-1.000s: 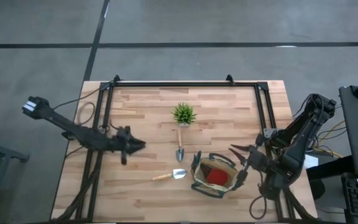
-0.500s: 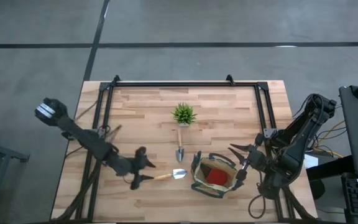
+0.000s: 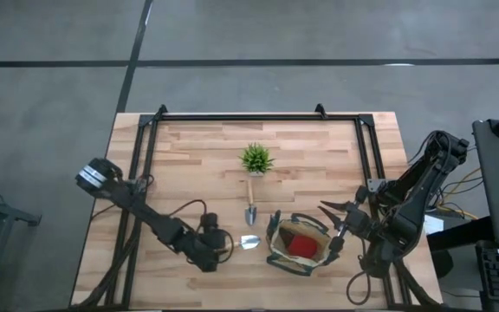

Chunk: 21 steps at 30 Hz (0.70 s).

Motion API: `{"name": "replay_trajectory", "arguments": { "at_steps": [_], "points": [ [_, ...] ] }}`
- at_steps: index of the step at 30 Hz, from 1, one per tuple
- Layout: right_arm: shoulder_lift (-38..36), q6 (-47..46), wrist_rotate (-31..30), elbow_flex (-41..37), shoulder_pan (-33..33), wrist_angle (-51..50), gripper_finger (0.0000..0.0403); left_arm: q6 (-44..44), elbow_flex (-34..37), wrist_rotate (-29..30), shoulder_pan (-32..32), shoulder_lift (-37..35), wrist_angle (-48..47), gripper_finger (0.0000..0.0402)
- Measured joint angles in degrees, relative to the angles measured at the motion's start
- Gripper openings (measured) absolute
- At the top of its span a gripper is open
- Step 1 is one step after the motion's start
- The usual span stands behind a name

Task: Pick & Place Garden tools in Gardening bag
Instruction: Put the brown trowel into the green gardening bag

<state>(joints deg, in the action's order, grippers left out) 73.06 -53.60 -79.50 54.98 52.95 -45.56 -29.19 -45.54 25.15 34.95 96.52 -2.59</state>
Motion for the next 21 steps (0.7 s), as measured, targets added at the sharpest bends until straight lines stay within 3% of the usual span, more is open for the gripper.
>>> {"name": "replay_trajectory", "arguments": {
  "at_steps": [7,11,17,21],
  "points": [
    [0.0,0.01,0.0,0.0,-0.12,0.13,0.0052,-3.77,-0.65,-0.73,0.03,3.61,0.87,0.0228],
    [0.0,0.02,-0.02,-0.02,-0.15,0.3,0.0052,-4.14,-0.46,-0.52,0.03,4.57,2.4,0.018],
    [0.0,0.04,-0.02,-0.02,-0.15,1.41,0.0052,-1.53,-0.29,0.64,-0.04,4.16,3.17,0.0073],
    [0.0,0.04,-0.02,-0.02,-0.15,2.66,0.0052,0.75,-0.06,3.39,-0.06,3.1,3.12,0.007]
  ]
}}
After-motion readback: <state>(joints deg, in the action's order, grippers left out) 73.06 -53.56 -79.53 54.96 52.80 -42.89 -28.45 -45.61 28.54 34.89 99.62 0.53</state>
